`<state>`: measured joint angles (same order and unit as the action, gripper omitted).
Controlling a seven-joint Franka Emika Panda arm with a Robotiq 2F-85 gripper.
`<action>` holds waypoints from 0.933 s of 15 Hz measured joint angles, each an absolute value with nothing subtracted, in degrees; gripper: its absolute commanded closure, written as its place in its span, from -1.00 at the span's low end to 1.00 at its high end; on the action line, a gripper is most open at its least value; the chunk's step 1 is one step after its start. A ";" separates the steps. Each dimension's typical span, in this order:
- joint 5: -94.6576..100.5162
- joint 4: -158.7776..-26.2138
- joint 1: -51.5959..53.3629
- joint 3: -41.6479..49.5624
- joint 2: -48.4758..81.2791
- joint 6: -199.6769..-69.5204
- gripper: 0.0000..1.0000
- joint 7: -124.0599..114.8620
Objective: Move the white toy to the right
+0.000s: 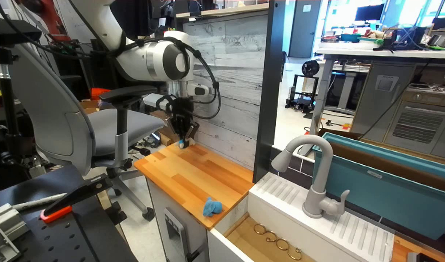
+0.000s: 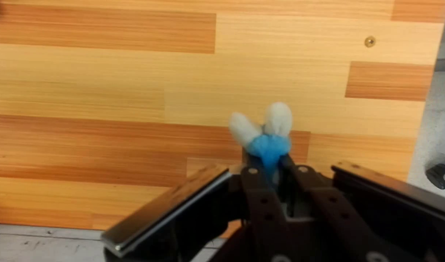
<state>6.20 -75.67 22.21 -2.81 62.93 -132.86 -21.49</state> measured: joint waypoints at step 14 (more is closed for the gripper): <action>6.28 -83.07 19.49 3.08 58.42 -130.46 0.94 -22.67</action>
